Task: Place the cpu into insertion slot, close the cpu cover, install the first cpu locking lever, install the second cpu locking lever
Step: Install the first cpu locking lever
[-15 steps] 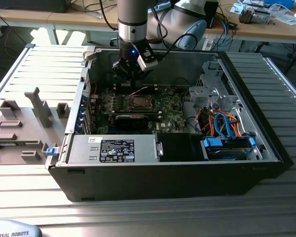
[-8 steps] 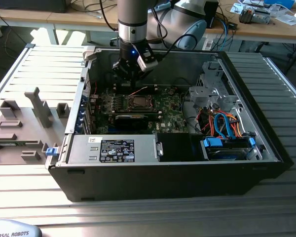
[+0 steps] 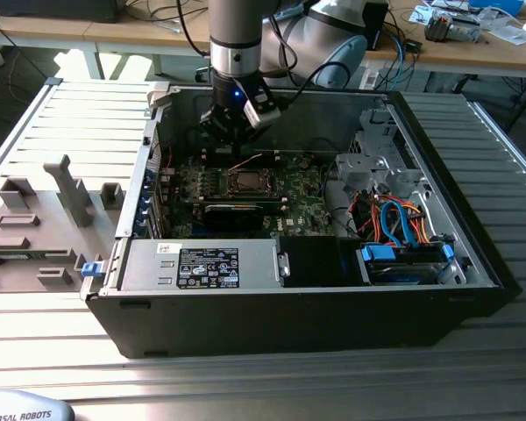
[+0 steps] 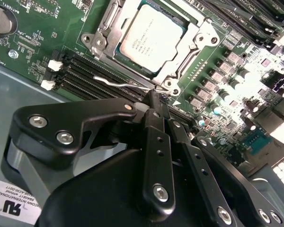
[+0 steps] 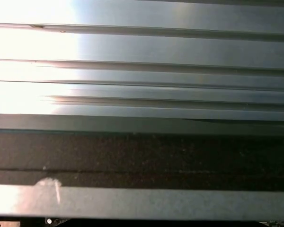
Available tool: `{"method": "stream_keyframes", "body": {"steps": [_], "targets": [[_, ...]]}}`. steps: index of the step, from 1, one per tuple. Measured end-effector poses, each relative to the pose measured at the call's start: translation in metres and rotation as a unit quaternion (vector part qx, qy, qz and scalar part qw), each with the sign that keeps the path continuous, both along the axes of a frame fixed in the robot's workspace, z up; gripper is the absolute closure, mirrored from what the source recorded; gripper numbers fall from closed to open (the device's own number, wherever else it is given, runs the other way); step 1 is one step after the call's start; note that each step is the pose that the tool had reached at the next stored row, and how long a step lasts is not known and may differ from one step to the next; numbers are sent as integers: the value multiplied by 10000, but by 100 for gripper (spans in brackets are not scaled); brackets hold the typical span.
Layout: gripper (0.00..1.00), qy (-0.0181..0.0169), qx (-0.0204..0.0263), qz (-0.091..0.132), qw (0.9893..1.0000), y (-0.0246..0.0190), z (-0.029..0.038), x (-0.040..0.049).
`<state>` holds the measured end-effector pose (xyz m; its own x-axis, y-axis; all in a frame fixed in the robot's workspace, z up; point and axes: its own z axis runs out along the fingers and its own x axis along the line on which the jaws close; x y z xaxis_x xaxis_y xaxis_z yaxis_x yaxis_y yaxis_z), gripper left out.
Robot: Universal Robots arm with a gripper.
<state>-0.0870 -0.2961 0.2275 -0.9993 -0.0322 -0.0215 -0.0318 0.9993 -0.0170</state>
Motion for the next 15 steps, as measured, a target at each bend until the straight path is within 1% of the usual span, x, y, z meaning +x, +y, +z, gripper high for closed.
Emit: {"method": "stream_keyframes", "body": {"steps": [15], "targets": [[89,0,0,0,10000,0,-40,1]]}}
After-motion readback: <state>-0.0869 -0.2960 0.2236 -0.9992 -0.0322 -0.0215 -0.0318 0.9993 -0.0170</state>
